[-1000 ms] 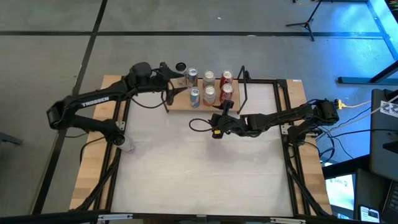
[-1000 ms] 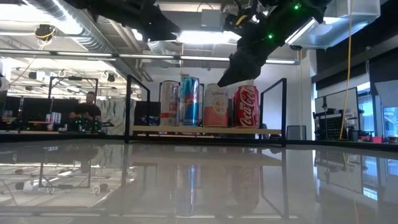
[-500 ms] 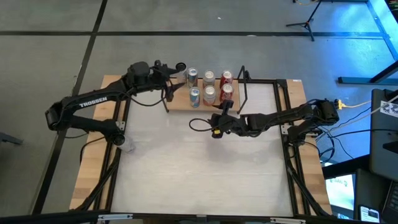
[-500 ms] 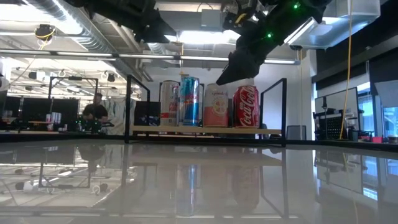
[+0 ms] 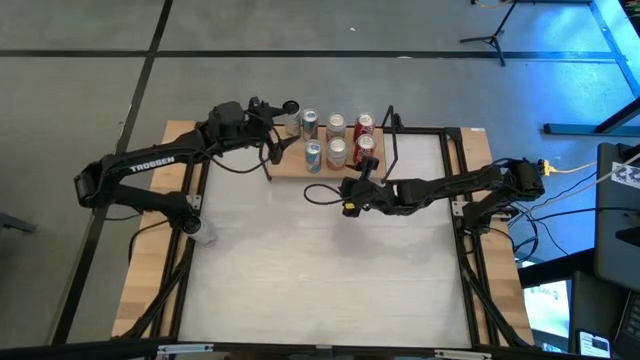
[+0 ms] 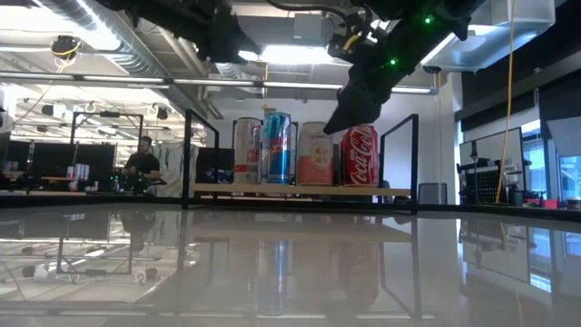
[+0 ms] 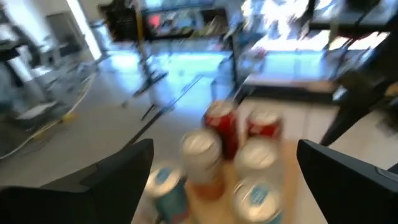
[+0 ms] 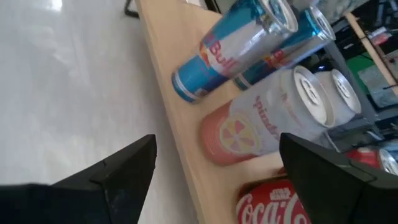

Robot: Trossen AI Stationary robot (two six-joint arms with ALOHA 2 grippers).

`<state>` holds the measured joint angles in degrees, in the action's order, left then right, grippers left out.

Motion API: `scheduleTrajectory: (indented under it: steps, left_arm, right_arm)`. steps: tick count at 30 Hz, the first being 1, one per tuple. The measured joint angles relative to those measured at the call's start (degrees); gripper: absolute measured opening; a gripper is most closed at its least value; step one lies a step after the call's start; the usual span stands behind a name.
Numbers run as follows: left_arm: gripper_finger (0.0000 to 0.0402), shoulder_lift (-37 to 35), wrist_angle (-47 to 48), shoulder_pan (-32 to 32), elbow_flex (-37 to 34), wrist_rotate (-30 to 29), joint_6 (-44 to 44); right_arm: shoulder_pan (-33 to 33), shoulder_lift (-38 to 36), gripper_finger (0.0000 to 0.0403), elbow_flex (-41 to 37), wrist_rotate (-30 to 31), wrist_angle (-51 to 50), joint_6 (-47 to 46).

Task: Place canned beverage on shelf
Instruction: Adjust the white pink soda can on the shelf

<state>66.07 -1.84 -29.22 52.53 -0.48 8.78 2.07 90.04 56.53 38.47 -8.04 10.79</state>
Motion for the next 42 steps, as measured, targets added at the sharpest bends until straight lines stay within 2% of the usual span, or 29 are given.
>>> scheduleTrajectory:
  steps: [6,14,18,23,27,39,42]
  left_arm:
    - [0.0387,3.55,6.18,-2.28,1.91,-9.06,-2.75]
    - [0.0377,14.92,27.57,-10.57,21.74,-8.57,-7.14]
    - [0.0376,22.72,37.04,-14.00,31.81,-4.70,-8.23]
    - [0.0376,30.59,42.81,-16.31,39.33,-3.47,-8.24]
    - [0.0376,33.22,43.26,-17.44,41.11,-3.33,-8.12]
    - [0.0376,33.95,43.75,-18.21,41.20,3.82,-7.11]
    - [0.0376,34.28,43.77,-17.77,41.20,3.53,-7.11]
  right_arm:
    - [0.15,0.00,0.0340,0.00,3.66,-4.58,-1.94]
    - [0.13,0.00,0.0340,0.02,4.97,-10.94,-5.95]
    - [0.13,0.00,0.0340,0.02,5.34,-12.68,-7.16]
    - [0.13,0.00,0.0340,0.02,5.93,-13.15,-7.53]
    - [0.13,0.00,0.0340,0.02,5.96,-13.06,-7.54]
    - [-0.74,0.00,0.0340,0.02,7.47,-12.58,-7.54]
    - [-0.74,0.00,0.0340,0.02,7.47,-12.53,-7.54]
